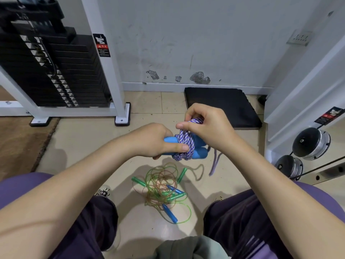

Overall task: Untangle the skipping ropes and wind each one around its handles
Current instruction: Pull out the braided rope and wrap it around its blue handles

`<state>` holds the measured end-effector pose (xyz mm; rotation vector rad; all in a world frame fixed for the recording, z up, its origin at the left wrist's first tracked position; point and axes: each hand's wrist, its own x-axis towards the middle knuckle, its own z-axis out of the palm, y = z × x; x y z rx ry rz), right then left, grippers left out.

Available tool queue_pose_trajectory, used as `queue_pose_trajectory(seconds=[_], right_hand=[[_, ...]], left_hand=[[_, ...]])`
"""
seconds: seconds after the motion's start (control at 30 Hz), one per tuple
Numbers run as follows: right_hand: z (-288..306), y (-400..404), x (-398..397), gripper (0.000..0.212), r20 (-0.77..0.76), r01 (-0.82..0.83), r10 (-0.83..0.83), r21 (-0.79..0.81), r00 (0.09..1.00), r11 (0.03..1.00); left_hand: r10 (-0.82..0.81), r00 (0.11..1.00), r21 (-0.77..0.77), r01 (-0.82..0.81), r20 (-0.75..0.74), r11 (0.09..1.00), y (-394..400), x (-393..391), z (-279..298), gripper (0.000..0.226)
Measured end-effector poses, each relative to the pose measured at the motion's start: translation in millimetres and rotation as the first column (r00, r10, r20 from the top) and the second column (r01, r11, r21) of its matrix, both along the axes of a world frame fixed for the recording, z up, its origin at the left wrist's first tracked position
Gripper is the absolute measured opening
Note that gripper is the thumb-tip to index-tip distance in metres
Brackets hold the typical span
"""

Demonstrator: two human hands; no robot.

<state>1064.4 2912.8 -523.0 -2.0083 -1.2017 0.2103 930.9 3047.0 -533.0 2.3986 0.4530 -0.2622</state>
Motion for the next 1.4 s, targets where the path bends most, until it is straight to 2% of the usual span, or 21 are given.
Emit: queue_pose_trajectory(seconds=[0.13,0.27,0.4,0.5,0.57,0.67,0.73,0.77,0.8,0.87,0.93,1.0,1.03,1.17,1.4], right_hand=[[2.7,-0.7,1.1,0.04,-0.128,-0.065,0.068,0.025,0.989,0.998],[2.3,0.7,2.6,0.028,-0.259,-0.164,0.175,0.062,0.95,0.984],[4.2,-3.8,3.6,0.015,-0.424,-0.189,0.205,0.079,0.882,0.979],[6.6,-6.8,8.7,0.021,-0.495,-0.182,0.202,0.088,0.845,0.979],[8.2,-8.2,10.8,0.028,-0.618,-0.166,0.206,0.122,0.759,0.979],[7.7,-9.0,12.6,0.043,-0.817,-0.195,0.285,0.214,0.502,0.957],[4.0,-9.9,14.2,0.064,-0.86,-0.254,0.345,0.263,0.375,0.931],[1.6,-10.0,13.9,0.069,-0.865,-0.278,0.36,0.272,0.349,0.921],[-0.7,-8.9,12.0,0.067,-0.865,-0.295,0.358,0.261,0.35,0.919],[-4.5,-5.6,6.0,0.056,-0.85,-0.3,0.315,0.198,0.421,0.933],[-6.0,-1.6,1.6,0.043,-0.808,-0.279,0.274,0.142,0.522,0.95],[-5.0,1.2,-2.0,0.016,-0.758,-0.251,0.238,0.102,0.607,0.963],[-4.5,2.4,-3.3,0.014,-0.739,-0.233,0.216,0.082,0.638,0.969],[-7.0,6.3,-5.8,0.032,-0.682,-0.155,0.115,0.002,0.722,0.988],[-18.3,13.3,-10.1,0.043,-0.621,-0.155,0.053,-0.111,0.782,0.982]], left_hand=[[-0.065,0.998,-0.082,0.065,0.009,0.994,1.8,-2.1,6.7,0.057],[-0.058,0.997,-0.156,0.065,0.047,0.986,4.2,-6.0,12.5,0.057],[-0.005,0.996,-0.211,0.024,0.091,0.977,8.8,-8.8,16.4,0.054],[0.053,0.988,-0.314,-0.005,0.143,0.949,13.5,-11.1,17.0,0.061],[0.096,0.983,-0.464,-0.014,0.154,0.886,16.6,-12.1,16.3,0.05],[0.094,0.983,-0.589,0.017,0.158,0.808,18.9,-13.2,16.1,0.033],[0.12,0.975,-0.652,0.033,0.188,0.757,19.9,-12.8,17.2,0.026],[0.152,0.968,-0.692,0.032,0.202,0.722,21.1,-12.6,18.4,0.022],[0.188,0.959,-0.732,0.03,0.213,0.681,22.3,-12.3,20.2,0.02],[0.242,0.943,-0.787,0.032,0.228,0.616,26.2,-12.0,22.6,0.021],[0.263,0.937,-0.807,0.033,0.229,0.589,28.1,-12.3,23.7,0.022],[0.263,0.937,-0.816,0.04,0.232,0.577,28.5,-12.5,22.5,0.033],[0.264,0.936,-0.823,0.044,0.232,0.567,28.2,-12.7,22.4,0.036],[0.272,0.936,-0.86,0.057,0.223,0.507,27.4,-14.7,23.6,0.034],[0.283,0.938,-0.85,0.023,0.201,0.526,14.0,-11.8,22.0,0.021]])
